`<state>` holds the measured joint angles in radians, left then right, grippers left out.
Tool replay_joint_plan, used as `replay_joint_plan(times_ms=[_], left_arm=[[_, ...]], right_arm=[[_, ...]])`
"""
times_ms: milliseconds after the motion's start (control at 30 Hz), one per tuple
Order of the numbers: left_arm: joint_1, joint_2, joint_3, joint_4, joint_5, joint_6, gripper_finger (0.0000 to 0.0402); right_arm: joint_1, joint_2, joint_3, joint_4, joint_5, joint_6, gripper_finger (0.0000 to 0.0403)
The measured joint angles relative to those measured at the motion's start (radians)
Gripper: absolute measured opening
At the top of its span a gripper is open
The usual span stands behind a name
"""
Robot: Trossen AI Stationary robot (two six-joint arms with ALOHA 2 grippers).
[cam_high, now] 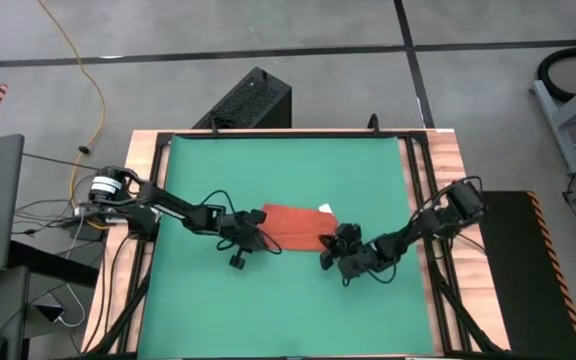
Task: Roll towel into tight, uniform cylinder
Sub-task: Roll the orange towel
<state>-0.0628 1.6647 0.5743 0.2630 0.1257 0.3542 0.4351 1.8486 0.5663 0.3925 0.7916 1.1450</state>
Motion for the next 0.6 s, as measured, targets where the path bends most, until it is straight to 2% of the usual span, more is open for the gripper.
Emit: replay_joint_plan(times_ms=[133, 300, 367, 600], left_arm=[[0.0, -0.081, -0.003, -0.004, -0.006, -0.013, 0.0], [0.002, -0.241, -0.021, 0.043, -0.146, -0.044, 0.0], [0.003, -0.279, -0.066, 0.085, -0.165, -0.066, 0.0], [-0.071, -0.252, -0.25, 0.395, -0.181, -0.179, 0.0]], right_arm=[[0.01, 0.005, 0.017, -0.003, 0.021, -0.002, 0.0063], [0.0, 0.002, 0.017, 0.001, 0.019, -0.013, 0.0063], [0.0, 0.002, 0.018, -0.003, 0.019, -0.015, 0.0063], [0.0, 0.002, 0.017, 0.001, 0.02, -0.016, 0.0063]])
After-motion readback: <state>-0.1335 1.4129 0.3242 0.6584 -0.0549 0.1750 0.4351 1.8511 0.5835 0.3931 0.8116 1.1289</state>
